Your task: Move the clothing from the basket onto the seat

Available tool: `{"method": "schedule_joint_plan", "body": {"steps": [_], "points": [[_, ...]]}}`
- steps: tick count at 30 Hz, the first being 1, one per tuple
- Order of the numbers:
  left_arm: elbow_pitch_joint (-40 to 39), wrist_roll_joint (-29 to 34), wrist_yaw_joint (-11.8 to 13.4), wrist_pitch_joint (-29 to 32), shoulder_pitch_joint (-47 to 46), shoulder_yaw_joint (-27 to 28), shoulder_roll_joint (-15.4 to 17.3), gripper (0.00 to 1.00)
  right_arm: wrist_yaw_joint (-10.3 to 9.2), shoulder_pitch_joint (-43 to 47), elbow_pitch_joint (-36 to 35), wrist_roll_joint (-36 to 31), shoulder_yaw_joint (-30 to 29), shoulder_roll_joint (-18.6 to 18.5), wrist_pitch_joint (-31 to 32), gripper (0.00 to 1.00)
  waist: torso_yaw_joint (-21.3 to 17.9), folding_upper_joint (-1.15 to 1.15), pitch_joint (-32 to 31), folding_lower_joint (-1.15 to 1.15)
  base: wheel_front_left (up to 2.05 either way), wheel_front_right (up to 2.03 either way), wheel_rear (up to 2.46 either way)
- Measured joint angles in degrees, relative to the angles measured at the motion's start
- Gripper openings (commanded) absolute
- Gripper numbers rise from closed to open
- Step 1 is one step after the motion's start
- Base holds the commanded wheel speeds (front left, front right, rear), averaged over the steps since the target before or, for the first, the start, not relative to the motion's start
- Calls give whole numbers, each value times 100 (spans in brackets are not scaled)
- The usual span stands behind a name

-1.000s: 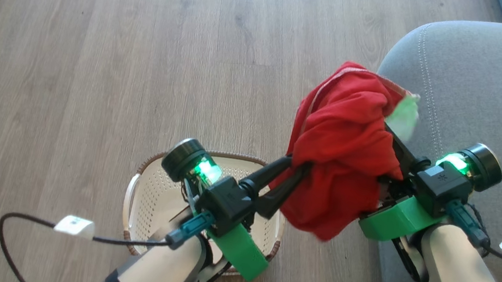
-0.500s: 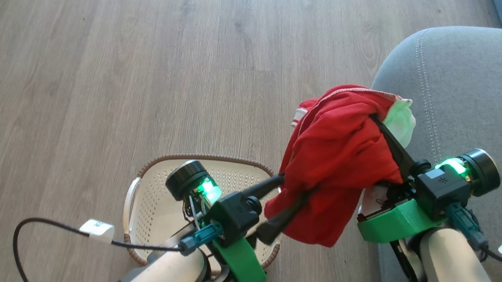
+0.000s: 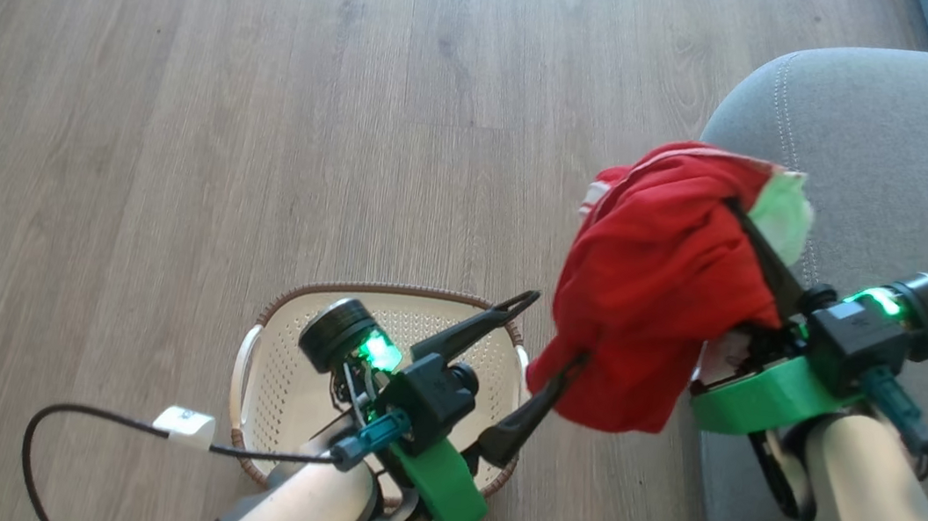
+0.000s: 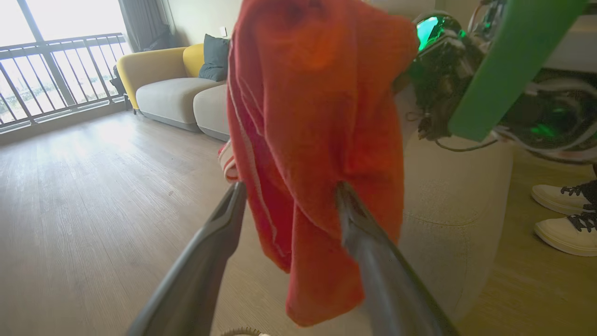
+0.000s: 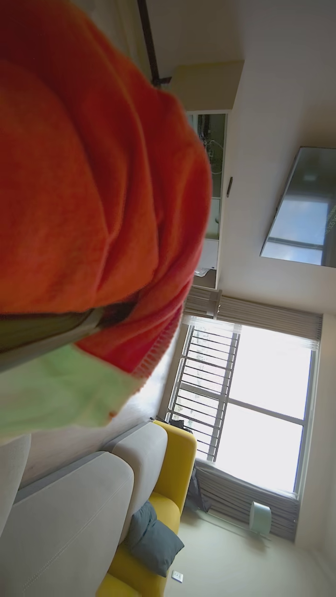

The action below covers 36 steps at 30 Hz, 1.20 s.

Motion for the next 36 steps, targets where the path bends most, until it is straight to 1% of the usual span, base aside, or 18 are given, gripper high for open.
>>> {"method": "schedule_joint_plan", "body": {"steps": [3, 9, 15, 19, 22, 33, 36], "points": [[113, 56, -8, 0, 92, 52, 0, 100, 0, 0, -7, 0, -143, 0, 0, 0, 2, 0, 10, 0, 0, 0, 0], [407, 143, -102, 0, 260, 118, 19, 100, 0, 4, -44, 0, -453, 1, 0, 0, 25, 0, 11, 0, 0, 0, 0], [514, 145, -109, 0, 441, 160, 101, 100, 0, 183, -119, 0, -705, 2, 0, 0, 32, 0, -8, 0, 0, 0, 0], [554, 191, -110, 0, 456, 178, 116, 100, 0, 296, -121, -14, -745, 1, 0, 0, 28, 0, -19, 0, 0, 0, 0], [595, 353, -153, 0, 462, 153, 147, 100, 0, 358, -120, -27, -753, 2, 0, 0, 17, 0, -31, 0, 0, 0, 0], [620, 353, -154, 0, 653, 224, 142, 100, 0, 358, -121, -27, -802, 22, 0, 0, -66, 0, -144, 0, 0, 0, 0], [613, 353, -154, 0, 658, 341, 142, 100, 0, 359, -121, -27, -804, 22, 0, 0, -159, 0, -158, 0, 0, 0, 0]]}}
